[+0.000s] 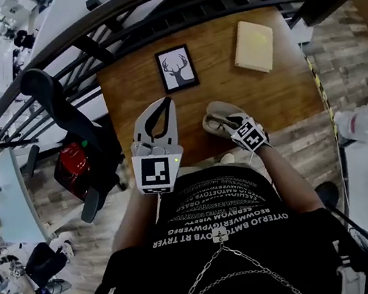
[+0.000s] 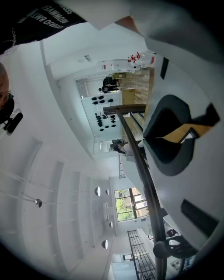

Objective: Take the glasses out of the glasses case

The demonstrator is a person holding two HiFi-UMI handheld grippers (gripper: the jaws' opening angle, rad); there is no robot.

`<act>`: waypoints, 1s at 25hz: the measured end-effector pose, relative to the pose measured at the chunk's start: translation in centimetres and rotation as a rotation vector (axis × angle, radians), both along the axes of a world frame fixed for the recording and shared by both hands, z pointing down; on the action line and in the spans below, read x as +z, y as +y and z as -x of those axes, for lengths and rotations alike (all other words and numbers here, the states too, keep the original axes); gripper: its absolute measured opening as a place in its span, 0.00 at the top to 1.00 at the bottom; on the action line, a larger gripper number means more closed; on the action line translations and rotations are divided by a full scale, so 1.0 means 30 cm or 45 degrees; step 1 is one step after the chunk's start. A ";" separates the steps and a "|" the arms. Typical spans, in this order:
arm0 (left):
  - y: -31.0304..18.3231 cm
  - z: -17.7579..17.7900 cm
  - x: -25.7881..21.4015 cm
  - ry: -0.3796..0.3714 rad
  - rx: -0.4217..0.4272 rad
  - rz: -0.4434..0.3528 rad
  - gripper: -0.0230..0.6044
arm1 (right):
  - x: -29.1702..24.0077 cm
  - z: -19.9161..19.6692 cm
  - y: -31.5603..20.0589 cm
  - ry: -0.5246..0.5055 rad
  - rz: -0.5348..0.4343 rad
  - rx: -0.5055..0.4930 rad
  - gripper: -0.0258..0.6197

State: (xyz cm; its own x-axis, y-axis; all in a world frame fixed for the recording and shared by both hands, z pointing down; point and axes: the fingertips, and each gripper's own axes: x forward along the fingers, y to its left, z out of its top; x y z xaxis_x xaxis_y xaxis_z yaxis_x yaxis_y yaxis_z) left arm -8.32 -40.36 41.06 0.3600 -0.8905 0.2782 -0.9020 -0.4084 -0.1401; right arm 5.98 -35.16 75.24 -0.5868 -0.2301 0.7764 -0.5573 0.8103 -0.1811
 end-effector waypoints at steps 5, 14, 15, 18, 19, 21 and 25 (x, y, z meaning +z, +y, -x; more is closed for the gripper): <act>-0.029 0.008 0.021 -0.013 0.013 0.020 0.92 | 0.076 0.009 0.000 0.082 0.040 -0.047 0.82; -0.039 0.039 0.061 -0.032 0.012 0.067 0.92 | 0.177 0.043 -0.005 0.195 0.039 -0.140 0.83; -0.039 0.041 0.062 -0.034 0.013 0.069 0.92 | 0.183 0.045 -0.010 0.210 0.024 -0.148 0.85; -0.038 0.039 0.067 -0.041 0.015 0.071 0.92 | 0.187 0.038 -0.019 0.252 0.007 -0.165 0.91; -0.038 0.036 0.068 -0.042 0.015 0.071 0.92 | 0.187 0.036 -0.019 0.259 0.008 -0.173 0.91; -0.038 0.027 0.068 -0.044 0.018 0.069 0.92 | 0.180 0.032 -0.019 0.259 0.009 -0.178 0.91; -0.030 -0.001 0.058 -0.041 0.031 0.060 0.92 | 0.122 0.023 -0.032 0.197 -0.020 -0.132 0.92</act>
